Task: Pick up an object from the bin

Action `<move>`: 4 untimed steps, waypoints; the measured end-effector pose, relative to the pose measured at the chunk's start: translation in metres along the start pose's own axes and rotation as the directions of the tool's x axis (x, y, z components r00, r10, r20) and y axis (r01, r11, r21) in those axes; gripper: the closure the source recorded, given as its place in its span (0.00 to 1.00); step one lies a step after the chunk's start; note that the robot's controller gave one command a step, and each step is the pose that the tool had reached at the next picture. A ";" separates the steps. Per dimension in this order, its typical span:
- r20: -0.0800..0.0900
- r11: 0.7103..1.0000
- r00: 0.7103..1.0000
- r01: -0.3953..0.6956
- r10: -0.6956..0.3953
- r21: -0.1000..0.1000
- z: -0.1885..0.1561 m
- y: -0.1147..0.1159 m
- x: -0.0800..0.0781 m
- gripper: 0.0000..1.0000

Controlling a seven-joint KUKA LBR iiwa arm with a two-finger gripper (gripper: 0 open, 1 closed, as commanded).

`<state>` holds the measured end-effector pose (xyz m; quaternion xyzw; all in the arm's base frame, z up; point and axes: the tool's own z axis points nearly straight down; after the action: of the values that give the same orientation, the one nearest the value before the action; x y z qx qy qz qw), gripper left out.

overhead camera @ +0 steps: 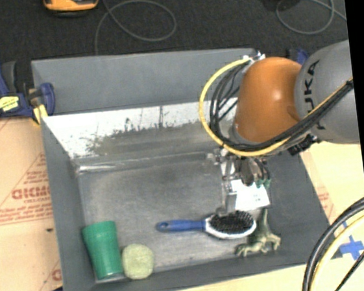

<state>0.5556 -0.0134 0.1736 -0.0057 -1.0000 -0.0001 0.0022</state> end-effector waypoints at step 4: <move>0.007 0.994 0.994 -0.105 0.105 -0.001 0.061 -0.021 0.046 0.00</move>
Offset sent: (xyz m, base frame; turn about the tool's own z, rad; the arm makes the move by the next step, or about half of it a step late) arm -0.0681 -0.0235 -0.1036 -0.0451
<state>0.5088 -0.0338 0.1123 -0.0584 -0.9983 -0.0003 -0.0010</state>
